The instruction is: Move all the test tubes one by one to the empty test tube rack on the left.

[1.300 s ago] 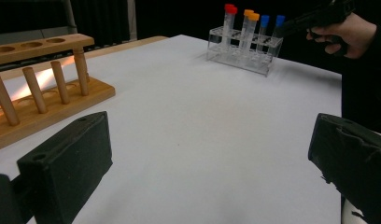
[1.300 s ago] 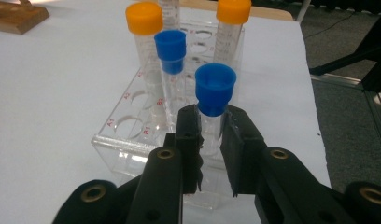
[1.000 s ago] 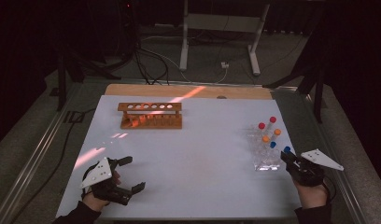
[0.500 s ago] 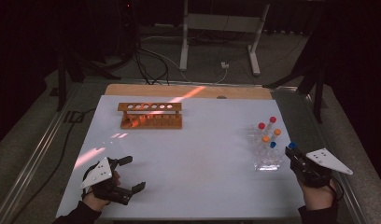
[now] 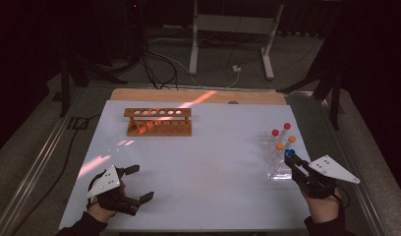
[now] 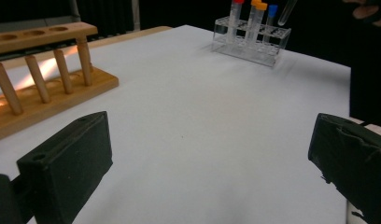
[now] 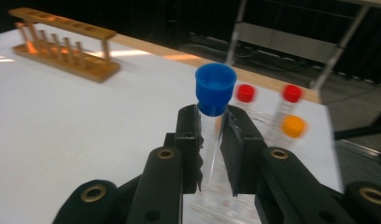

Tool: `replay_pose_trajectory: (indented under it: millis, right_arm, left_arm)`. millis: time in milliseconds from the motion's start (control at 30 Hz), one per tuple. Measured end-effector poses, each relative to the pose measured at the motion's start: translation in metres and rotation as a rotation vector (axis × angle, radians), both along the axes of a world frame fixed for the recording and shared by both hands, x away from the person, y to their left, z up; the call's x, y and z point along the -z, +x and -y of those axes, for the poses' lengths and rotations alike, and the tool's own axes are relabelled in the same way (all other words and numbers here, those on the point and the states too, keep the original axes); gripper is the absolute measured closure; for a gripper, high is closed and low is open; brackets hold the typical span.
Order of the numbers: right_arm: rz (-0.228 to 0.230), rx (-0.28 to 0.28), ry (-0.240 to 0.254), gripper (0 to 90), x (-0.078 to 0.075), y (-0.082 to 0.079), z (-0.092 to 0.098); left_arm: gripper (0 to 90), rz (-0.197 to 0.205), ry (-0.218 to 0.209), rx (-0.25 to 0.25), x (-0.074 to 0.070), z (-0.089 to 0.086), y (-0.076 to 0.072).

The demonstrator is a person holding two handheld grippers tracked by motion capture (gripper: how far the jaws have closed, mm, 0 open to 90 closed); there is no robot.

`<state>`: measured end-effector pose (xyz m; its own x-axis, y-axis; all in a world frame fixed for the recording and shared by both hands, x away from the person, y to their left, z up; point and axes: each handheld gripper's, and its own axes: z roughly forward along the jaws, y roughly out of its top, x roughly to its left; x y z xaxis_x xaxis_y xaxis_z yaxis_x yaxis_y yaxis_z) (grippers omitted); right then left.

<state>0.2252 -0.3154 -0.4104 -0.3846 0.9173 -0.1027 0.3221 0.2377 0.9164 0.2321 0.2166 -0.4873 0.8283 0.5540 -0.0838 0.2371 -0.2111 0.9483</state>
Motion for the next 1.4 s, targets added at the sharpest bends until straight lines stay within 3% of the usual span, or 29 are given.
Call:
replay_pose_trajectory:
  millis: [167, 433, 633, 967, 1100, 1400]
  right_arm:
    - [-0.023, -0.062, 0.01, 77.2, 0.005, 0.004, -0.016]
    - [-0.059, -0.142, -0.008, 77.2, 0.015, 0.015, -0.043]
    - [-0.065, -0.177, -0.004, 77.2, 0.019, 0.017, -0.056]
    - [-0.073, -0.265, -0.014, 77.2, 0.022, 0.02, -0.083]
    - [-0.075, -0.303, -0.018, 77.2, 0.023, 0.02, -0.093]
    - [-0.086, -0.361, -0.023, 77.2, 0.025, 0.018, -0.11]
  left_arm:
    - [0.5, -0.009, -0.019, -0.003, -0.001, -0.002, 0.001]
    - [0.5, -0.003, -0.002, 0.009, -0.006, 0.004, 0.003]
    - [0.6, -0.017, -0.048, 0.047, -0.014, 0.012, 0.005]
    - [0.5, -0.032, -0.008, 0.063, -0.027, 0.027, 0.01]
    - [0.5, -0.044, -0.02, 0.073, -0.033, 0.036, 0.014]
    - [0.5, -0.071, -0.002, 0.15, -0.044, 0.061, 0.024]
